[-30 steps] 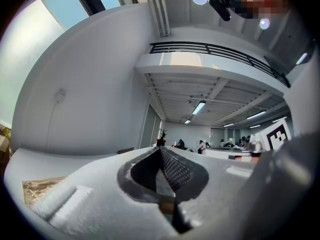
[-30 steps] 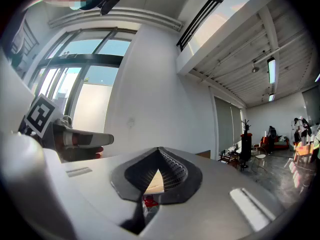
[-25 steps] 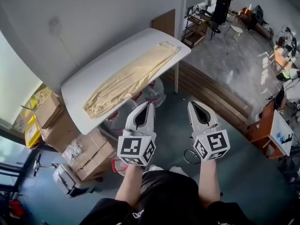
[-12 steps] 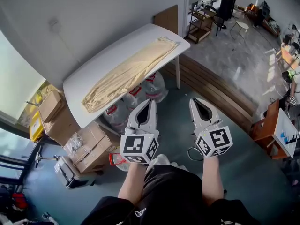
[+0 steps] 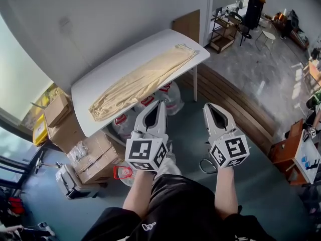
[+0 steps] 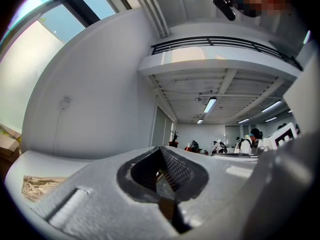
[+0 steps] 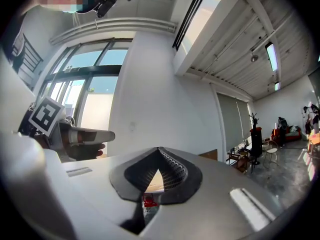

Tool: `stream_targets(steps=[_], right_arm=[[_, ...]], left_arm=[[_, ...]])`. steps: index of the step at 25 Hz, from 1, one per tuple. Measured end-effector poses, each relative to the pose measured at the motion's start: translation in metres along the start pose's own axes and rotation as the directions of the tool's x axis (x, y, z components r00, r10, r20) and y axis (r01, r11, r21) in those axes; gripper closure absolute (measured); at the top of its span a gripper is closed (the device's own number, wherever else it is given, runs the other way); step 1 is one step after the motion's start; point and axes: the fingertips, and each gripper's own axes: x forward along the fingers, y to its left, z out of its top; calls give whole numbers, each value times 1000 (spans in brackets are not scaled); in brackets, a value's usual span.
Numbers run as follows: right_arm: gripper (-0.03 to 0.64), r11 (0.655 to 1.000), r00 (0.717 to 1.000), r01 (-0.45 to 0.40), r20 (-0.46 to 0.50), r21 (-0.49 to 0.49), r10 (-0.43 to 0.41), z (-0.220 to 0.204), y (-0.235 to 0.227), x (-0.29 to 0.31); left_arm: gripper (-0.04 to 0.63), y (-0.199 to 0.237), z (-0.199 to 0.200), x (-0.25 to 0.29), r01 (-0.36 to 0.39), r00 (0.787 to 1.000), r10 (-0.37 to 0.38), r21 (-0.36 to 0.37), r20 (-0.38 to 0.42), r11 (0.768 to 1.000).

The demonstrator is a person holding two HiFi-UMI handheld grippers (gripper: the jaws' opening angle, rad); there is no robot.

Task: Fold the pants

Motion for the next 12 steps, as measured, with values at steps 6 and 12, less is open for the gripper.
stream_targets(steps=[6,12], right_arm=[[612,1000,998,24,-66,16,-22,-38,-32,62],[612,999,996,-8,-85,36,11,-50,-42,149]], left_arm=[[592,52,-35,50,-69,997,67,-53,-47,996],[591,109,-46,110,-88,993,82,-68,-89,994]])
